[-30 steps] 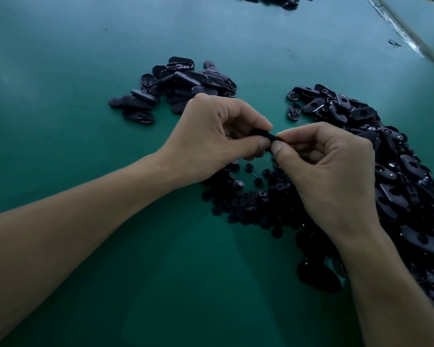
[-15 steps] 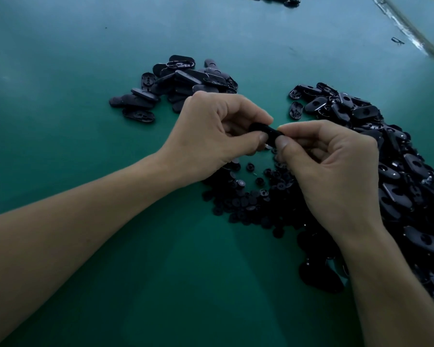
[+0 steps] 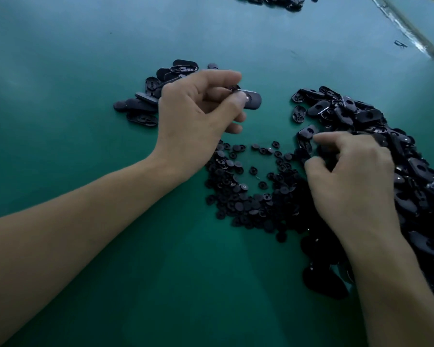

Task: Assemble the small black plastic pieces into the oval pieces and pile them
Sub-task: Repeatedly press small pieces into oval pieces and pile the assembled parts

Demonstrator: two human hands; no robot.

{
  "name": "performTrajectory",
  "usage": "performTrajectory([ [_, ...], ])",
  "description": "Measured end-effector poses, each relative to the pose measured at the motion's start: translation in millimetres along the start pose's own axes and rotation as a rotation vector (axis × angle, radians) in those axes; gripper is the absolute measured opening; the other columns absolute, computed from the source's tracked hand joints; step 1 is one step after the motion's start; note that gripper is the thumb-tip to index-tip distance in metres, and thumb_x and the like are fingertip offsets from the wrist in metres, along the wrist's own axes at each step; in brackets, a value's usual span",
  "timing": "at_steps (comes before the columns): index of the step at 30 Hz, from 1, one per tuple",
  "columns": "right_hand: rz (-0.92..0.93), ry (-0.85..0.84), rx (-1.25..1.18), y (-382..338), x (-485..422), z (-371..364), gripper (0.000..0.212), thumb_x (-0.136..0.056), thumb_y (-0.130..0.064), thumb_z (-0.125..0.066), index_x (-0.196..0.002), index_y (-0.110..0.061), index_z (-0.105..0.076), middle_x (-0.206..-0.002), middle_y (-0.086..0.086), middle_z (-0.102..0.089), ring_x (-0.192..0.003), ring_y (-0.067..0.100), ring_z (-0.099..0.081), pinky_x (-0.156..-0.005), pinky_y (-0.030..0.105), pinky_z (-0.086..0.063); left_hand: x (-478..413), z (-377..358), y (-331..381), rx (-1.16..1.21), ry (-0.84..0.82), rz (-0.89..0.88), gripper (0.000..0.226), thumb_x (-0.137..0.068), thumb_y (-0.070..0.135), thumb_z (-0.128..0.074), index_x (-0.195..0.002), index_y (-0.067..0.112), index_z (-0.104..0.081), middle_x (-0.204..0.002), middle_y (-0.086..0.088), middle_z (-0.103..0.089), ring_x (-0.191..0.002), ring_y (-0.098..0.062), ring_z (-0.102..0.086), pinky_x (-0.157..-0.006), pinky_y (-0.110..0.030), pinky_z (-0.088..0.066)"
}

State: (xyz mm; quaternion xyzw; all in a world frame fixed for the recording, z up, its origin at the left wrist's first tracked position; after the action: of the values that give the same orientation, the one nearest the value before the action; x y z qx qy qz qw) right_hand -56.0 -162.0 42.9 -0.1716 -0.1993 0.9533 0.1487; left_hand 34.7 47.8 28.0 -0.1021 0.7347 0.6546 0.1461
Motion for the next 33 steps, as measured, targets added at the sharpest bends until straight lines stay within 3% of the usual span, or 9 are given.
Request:
performTrajectory([
  [3, -0.051, -0.12, 0.083, 4, 4, -13, 0.04, -0.093, -0.029, -0.057, -0.132, -0.02, -0.062, -0.129, 0.014, -0.058, -0.122, 0.035, -0.044, -0.101, 0.044, -0.036, -4, 12, -8, 0.062, 0.084, 0.059, 0.013, -0.092, -0.001, -0.067, -0.101, 0.009, -0.066, -0.07, 0.004, -0.071, -0.066, -0.015, -0.07, -0.062, -0.026, -0.057],
  [7, -0.045, -0.129, 0.135, 4, 4, -15, 0.038, -0.095, -0.033, -0.057, -0.13, -0.02, -0.065, -0.129, 0.013, -0.059, -0.122, 0.037, -0.046, -0.1, 0.045, -0.039, -8, 22, -22, 0.09, 0.149, 0.151, 0.013, -0.095, -0.001, -0.063, -0.098, 0.011, -0.065, -0.075, 0.002, -0.065, -0.067, -0.01, -0.064, -0.062, -0.025, -0.057],
  [14, -0.001, -0.109, 0.088, 2, 2, -12, 0.028, -0.096, -0.032, -0.062, -0.122, -0.025, -0.066, -0.117, 0.007, -0.064, -0.114, 0.032, -0.054, -0.099, 0.047, -0.043, -12, 29, -35, 0.114, 0.229, 0.231, 0.019, -0.096, -0.002, -0.06, -0.112, 0.009, -0.062, -0.102, -0.011, -0.05, -0.078, -0.009, -0.059, -0.072, -0.026, -0.059],
  [19, 0.049, -0.055, -0.037, -1, 0, -10, 0.013, -0.093, -0.022, -0.067, -0.105, -0.025, -0.07, -0.101, -0.002, -0.069, -0.101, 0.024, -0.063, -0.095, 0.048, -0.05, -11, 31, -31, 0.053, 0.259, 0.195, 0.019, -0.094, -0.003, -0.061, -0.108, 0.01, -0.062, -0.09, 0.001, -0.053, -0.069, 0.0, -0.061, -0.074, -0.022, -0.056],
  [23, 0.141, 0.027, -0.214, -16, 0, 0, 0.01, -0.091, -0.021, -0.073, -0.092, -0.029, -0.067, -0.086, -0.014, -0.068, -0.077, 0.003, -0.064, -0.075, 0.011, -0.05, -8, 22, -14, -0.029, 0.165, 0.096, 0.013, -0.093, 0.001, -0.063, -0.091, 0.013, -0.065, -0.073, 0.002, -0.059, -0.055, -0.006, -0.056, -0.054, -0.023, -0.05],
  [24, 0.167, 0.036, -0.27, -21, 2, 2, 0.011, -0.091, -0.023, -0.073, -0.09, -0.03, -0.065, -0.082, -0.02, -0.065, -0.073, 0.0, -0.064, -0.069, 0.008, -0.048, -6, 16, -7, -0.049, 0.115, 0.059, 0.01, -0.092, 0.003, -0.064, -0.09, 0.013, -0.065, -0.07, 0.0, -0.058, -0.052, -0.007, -0.055, -0.051, -0.023, -0.049],
  [27, 0.222, 0.025, -0.428, -33, 6, 0, 0.012, -0.094, -0.028, -0.07, -0.089, -0.028, -0.06, -0.076, -0.019, -0.062, -0.062, 0.003, -0.066, -0.059, 0.014, -0.05, 2, -9, 9, -0.158, -0.095, -0.035, 0.002, -0.094, 0.012, -0.066, -0.096, 0.013, -0.067, -0.067, -0.011, -0.063, -0.053, -0.011, -0.06, -0.05, -0.023, -0.049],
  [30, 0.271, -0.007, -0.489, -42, 10, -3, 0.012, -0.096, -0.029, -0.067, -0.09, -0.027, -0.057, -0.075, -0.013, -0.066, -0.06, 0.005, -0.069, -0.056, 0.018, -0.053, 9, -26, 11, -0.219, -0.24, -0.046, 0.011, -0.095, 0.021, -0.068, -0.104, 0.015, -0.068, -0.067, -0.01, -0.068, -0.062, -0.019, -0.069, -0.06, -0.042, -0.055],
  [33, 0.308, -0.028, -0.475, -47, 13, -6, 0.013, -0.096, -0.027, -0.068, -0.091, -0.028, -0.056, -0.075, -0.013, -0.067, -0.065, 0.007, -0.069, -0.059, 0.027, -0.055, 11, -28, 9, -0.208, -0.27, -0.028, 0.015, -0.093, 0.025, -0.07, -0.104, 0.015, -0.067, -0.064, -0.012, -0.069, -0.058, -0.021, -0.068, -0.062, -0.053, -0.054],
])
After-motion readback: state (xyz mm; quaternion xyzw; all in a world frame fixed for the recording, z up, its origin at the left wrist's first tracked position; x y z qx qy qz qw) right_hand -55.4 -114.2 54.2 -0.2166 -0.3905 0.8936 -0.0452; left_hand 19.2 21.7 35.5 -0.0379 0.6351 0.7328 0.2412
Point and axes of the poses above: each hand's wrist, its own x-axis away from the middle knuckle, its own z-axis out of the back of the hand, y = z × x, the point moved 10 cm from there along -x, towards the middle knuckle
